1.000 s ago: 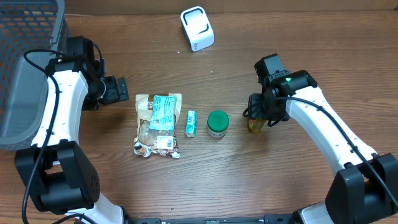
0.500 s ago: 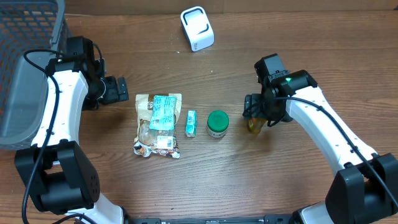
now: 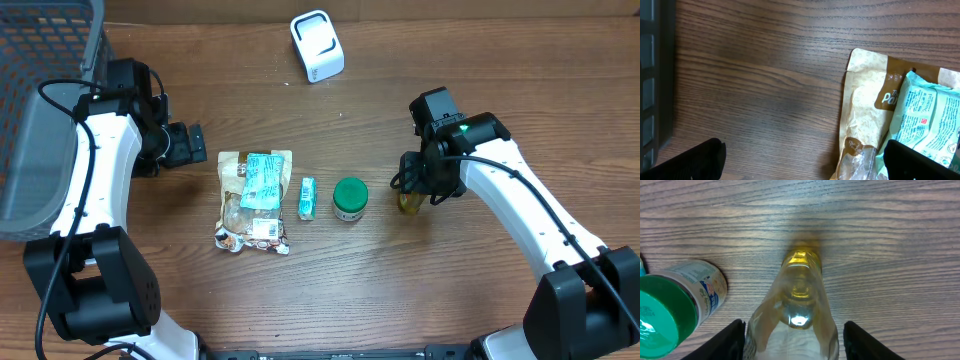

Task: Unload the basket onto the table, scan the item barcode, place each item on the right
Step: 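Lower the right gripper around the Wim bottle neck and close it, then lift the Wim bottle and tilt it sideways with the right gripper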

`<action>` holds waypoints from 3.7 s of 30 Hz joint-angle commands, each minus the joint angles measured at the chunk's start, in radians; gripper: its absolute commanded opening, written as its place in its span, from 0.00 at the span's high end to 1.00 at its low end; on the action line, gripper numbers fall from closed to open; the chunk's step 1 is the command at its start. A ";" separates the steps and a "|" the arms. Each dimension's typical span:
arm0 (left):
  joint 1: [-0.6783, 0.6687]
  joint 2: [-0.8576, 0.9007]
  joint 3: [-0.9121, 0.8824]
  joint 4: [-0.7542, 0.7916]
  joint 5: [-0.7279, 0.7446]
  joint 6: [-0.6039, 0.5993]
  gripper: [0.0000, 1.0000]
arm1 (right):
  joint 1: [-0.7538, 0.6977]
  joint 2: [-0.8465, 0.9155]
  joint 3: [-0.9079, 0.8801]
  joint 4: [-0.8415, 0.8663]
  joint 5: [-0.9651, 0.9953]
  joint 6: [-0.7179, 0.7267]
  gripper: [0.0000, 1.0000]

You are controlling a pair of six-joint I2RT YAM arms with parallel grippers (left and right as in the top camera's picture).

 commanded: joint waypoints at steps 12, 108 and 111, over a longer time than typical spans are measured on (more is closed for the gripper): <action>0.008 0.014 0.022 0.001 0.008 0.008 0.00 | 0.003 0.003 -0.024 0.030 0.002 0.000 0.42; 0.008 0.014 0.022 0.001 0.008 0.007 0.00 | -0.194 -0.270 0.086 -0.283 -1.268 -0.568 0.75; 0.008 0.014 0.022 0.001 0.008 0.007 0.01 | -0.194 -0.270 0.087 -0.289 -1.273 -0.569 0.75</action>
